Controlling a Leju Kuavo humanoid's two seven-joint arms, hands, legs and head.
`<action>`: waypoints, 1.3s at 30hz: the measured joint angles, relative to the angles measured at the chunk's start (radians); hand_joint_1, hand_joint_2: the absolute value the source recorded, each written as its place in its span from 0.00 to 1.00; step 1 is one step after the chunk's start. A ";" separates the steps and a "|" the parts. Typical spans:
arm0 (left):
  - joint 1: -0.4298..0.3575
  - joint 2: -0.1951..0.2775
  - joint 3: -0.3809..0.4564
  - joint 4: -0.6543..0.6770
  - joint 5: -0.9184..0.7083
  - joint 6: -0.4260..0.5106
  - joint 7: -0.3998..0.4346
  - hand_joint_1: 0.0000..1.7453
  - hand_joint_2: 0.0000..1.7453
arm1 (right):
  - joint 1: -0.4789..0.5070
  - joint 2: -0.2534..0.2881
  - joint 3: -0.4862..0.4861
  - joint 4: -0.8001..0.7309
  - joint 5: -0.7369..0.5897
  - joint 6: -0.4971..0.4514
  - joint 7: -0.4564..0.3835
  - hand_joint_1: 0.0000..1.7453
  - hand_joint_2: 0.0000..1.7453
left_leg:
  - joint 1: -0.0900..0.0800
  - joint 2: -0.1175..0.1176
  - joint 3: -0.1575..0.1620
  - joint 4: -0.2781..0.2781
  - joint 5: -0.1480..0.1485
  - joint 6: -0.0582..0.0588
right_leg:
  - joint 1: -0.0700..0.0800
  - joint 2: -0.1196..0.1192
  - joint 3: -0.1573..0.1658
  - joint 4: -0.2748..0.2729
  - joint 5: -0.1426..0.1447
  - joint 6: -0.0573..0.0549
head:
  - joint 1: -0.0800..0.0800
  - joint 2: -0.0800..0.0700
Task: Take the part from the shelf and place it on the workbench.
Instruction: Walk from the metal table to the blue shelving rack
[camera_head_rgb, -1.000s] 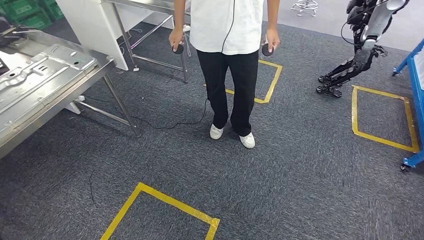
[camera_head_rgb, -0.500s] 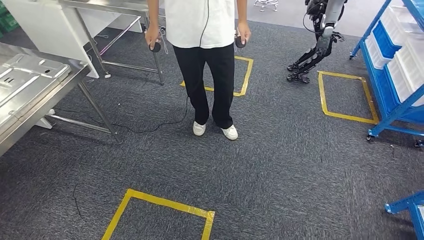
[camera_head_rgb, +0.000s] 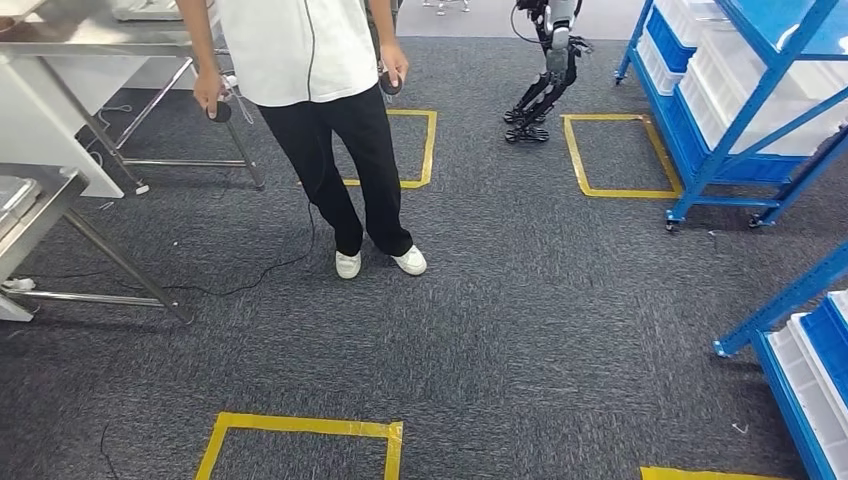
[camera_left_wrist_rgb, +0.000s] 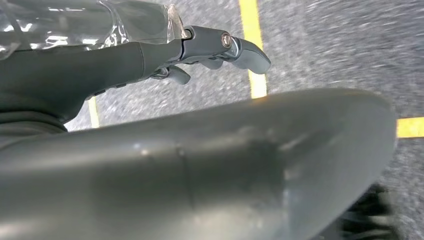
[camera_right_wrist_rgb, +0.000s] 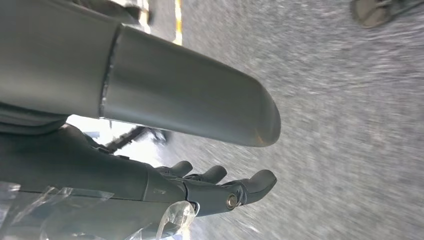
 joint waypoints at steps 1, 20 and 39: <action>-0.001 0.000 0.000 0.000 0.000 0.000 -0.004 0.00 0.00 | 0.000 0.001 0.000 0.000 -0.001 0.000 0.000 0.00 0.00 | 0.000 -0.025 0.033 -0.075 0.034 0.006 | 0.000 0.012 -0.001 0.000 0.002 0.003 | 0.000 0.000; -0.008 -0.010 0.000 0.000 0.000 0.005 -0.011 0.00 0.00 | 0.000 0.000 0.002 0.000 -0.005 -0.001 -0.005 0.00 0.00 | -0.011 0.121 0.079 -0.196 0.074 0.019 | -0.004 -0.122 0.013 -0.006 -0.009 0.035 | 0.007 0.000; -0.008 -0.019 -0.001 0.000 -0.001 0.012 -0.010 0.00 0.00 | 0.003 -0.006 0.003 0.001 -0.012 -0.003 -0.006 0.00 0.00 | 0.002 -0.017 0.076 -0.209 0.090 0.033 | -0.007 0.005 -0.050 0.055 -0.020 0.042 | 0.007 0.000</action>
